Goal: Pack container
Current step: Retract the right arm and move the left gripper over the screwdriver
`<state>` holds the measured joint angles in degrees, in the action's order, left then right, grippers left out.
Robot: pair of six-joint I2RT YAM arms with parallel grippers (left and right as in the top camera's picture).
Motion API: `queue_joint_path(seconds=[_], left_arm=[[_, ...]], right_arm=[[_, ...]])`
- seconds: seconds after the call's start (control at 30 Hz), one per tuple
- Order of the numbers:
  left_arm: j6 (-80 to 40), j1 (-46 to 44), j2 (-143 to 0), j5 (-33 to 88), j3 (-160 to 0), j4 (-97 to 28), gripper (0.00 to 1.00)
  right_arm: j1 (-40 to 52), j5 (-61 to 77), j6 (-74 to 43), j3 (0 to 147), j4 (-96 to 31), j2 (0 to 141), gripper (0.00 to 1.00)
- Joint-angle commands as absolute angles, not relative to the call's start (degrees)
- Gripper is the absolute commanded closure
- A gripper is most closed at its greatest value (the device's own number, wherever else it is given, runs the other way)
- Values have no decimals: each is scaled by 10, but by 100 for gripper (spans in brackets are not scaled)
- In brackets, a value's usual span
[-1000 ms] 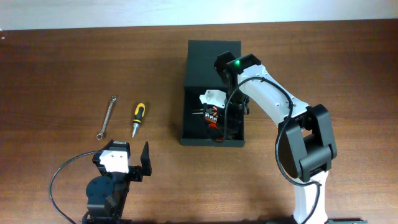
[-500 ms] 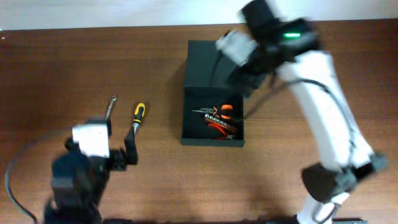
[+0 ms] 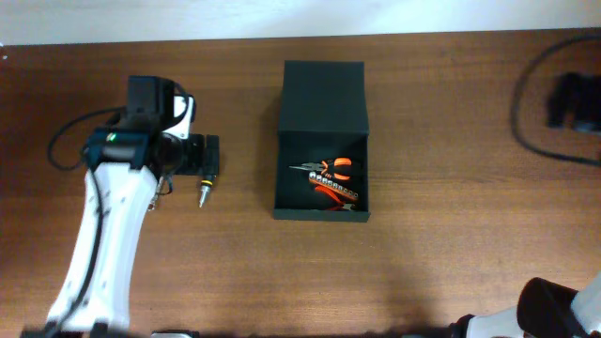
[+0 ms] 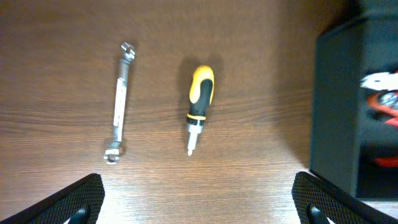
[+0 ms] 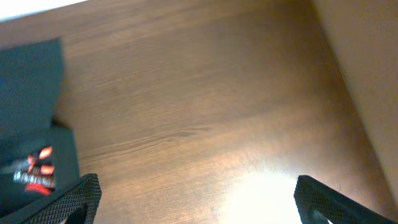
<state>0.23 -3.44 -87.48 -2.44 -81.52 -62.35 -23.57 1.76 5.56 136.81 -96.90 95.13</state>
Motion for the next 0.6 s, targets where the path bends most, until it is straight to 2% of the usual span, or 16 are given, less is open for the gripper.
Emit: queue_joint_path(seconds=[0.0,0.13,0.33,0.57], left_arm=[[27,-36,-930,-30,-824,-616,1],[40,-36,-970,-30,-824,-587,1],[74,-36,-1017,-30,-822,-535,1],[136,-36,-1087,-29,-822,-489,1]], right_arm=[[-298,60,29,1306,-973,932,1],[-323,60,42,1178,-963,932,1],[-321,65,42,999,-852,932,1],[-321,81,42,869,-761,932,1]])
